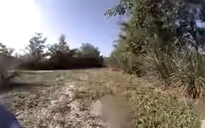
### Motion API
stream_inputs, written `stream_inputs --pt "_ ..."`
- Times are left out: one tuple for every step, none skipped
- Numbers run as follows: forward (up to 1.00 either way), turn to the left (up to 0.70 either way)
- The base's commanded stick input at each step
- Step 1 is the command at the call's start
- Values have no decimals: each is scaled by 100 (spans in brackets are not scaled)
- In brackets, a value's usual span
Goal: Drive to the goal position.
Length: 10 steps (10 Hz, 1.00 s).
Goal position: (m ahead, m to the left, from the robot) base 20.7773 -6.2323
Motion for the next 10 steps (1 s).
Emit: stream_inputs --pt "70 27" --pt "70 27" --pt "70 27" --pt "70 27" --pt "70 27" --pt "70 27" --pt "70 26" --pt "70 16" --pt "70 6" --pt "70 0"
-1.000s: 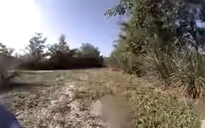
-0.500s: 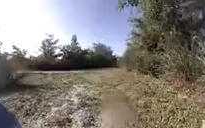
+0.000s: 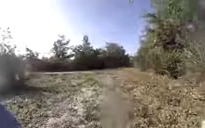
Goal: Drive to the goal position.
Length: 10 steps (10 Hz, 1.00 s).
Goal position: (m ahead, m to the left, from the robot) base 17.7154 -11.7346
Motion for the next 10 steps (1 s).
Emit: stream_inputs --pt "70 0" --pt "70 0" --pt "70 0" --pt "70 0" --pt "70 0" --pt "70 0" --pt "70 0" --pt "70 0" --pt "70 0" --pt "70 0"
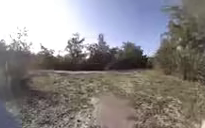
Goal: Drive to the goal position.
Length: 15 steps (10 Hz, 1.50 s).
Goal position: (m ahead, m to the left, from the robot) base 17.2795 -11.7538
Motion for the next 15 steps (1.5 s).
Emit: stream_inputs --pt "70 0" --pt "70 0" --pt "70 0" --pt "70 0" --pt "70 0" --pt "70 0" --pt "70 0" --pt "70 0" --pt "70 0" --pt "70 0" --pt "70 0" --pt "70 0" --pt "70 0" --pt "70 0" --pt "70 0"
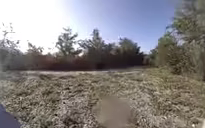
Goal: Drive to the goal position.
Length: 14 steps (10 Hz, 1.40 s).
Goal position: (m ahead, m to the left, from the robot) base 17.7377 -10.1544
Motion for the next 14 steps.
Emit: stream_inputs --pt "70 0" --pt "70 0" --pt "70 0" --pt "70 0" --pt "70 -27" --pt "70 -27" --pt "70 -22" --pt "70 0" --pt "70 0" --pt "70 -5" --pt "70 -16" --pt "70 -27" --pt "70 -27" --pt "70 -27"
